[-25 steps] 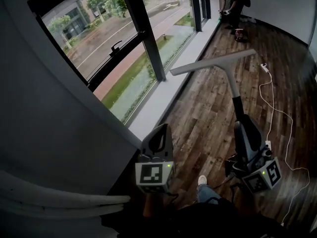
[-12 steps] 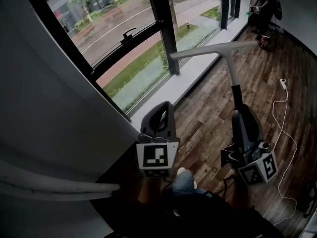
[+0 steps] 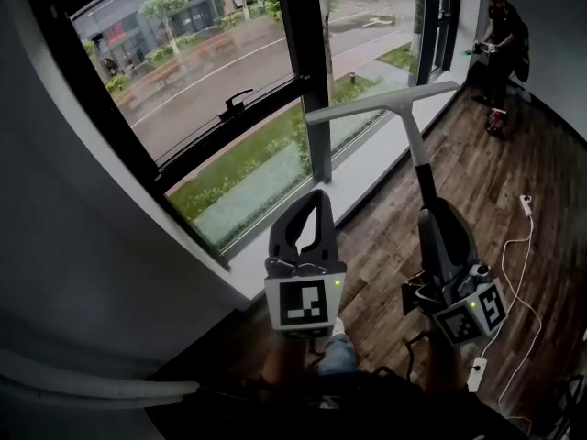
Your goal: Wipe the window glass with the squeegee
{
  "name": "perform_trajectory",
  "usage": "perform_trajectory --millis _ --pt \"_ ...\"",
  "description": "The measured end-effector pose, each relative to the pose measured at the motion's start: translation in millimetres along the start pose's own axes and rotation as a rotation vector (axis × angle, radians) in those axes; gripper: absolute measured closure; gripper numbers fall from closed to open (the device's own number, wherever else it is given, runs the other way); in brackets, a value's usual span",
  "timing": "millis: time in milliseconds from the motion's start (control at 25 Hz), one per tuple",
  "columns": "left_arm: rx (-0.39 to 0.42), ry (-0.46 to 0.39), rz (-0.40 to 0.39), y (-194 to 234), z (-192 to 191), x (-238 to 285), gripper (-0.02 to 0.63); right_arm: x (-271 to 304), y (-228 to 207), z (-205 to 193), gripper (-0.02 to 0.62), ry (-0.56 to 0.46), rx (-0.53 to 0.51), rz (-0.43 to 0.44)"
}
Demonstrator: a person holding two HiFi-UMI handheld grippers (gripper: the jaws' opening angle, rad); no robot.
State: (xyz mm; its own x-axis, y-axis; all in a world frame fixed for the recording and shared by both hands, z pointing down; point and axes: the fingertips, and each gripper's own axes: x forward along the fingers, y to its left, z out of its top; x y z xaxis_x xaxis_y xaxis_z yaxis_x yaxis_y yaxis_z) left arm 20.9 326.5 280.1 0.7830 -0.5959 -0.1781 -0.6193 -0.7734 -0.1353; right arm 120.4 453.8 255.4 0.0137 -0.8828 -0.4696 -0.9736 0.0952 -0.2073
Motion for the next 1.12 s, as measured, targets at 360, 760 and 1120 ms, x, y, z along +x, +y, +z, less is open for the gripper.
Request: perform_trajectory --millis 360,760,1120 --pt "0.087 0.008 0.145 94 -8 142 0.604 161 -75 -45 0.498 0.000 0.042 0.108" --pt "0.165 -0.002 0.263 162 -29 246 0.604 296 -145 -105 0.497 0.005 0.118 0.213" --pt "0.298 -0.048 0.430 234 -18 386 0.604 458 -227 -147 0.498 0.021 0.197 0.387"
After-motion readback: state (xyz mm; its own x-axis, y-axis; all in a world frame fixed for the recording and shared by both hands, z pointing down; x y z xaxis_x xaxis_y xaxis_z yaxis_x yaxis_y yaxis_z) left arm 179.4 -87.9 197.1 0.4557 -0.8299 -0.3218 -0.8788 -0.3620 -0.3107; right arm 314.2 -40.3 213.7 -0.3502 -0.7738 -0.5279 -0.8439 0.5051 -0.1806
